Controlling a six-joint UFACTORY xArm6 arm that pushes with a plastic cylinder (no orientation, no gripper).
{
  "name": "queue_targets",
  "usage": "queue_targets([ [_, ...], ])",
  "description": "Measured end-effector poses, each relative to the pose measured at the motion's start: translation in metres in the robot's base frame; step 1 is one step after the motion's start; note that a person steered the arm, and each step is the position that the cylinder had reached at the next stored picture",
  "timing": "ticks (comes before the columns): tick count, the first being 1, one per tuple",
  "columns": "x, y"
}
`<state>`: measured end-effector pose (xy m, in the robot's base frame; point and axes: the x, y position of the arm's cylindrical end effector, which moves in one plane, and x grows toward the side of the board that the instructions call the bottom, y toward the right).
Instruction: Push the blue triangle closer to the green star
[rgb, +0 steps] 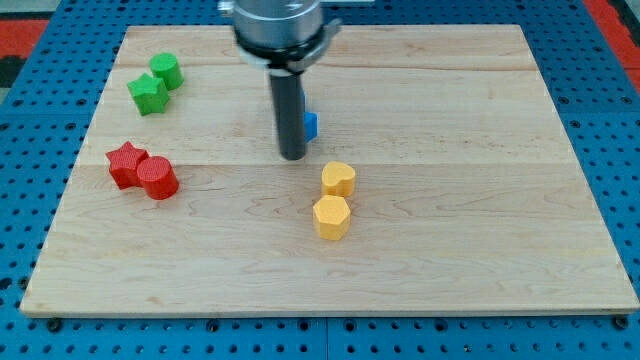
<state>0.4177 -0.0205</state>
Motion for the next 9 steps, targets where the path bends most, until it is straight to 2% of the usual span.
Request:
queue_targets([
  [1,0.009,0.017],
  [2,-0.042,0.059],
  [3,-0.059,0.023],
  [4,-0.034,-0.051],
  [5,-0.028,-0.095],
  [7,0.008,-0.096],
  [8,0.038,-0.069],
  [9,0.05,-0.088],
])
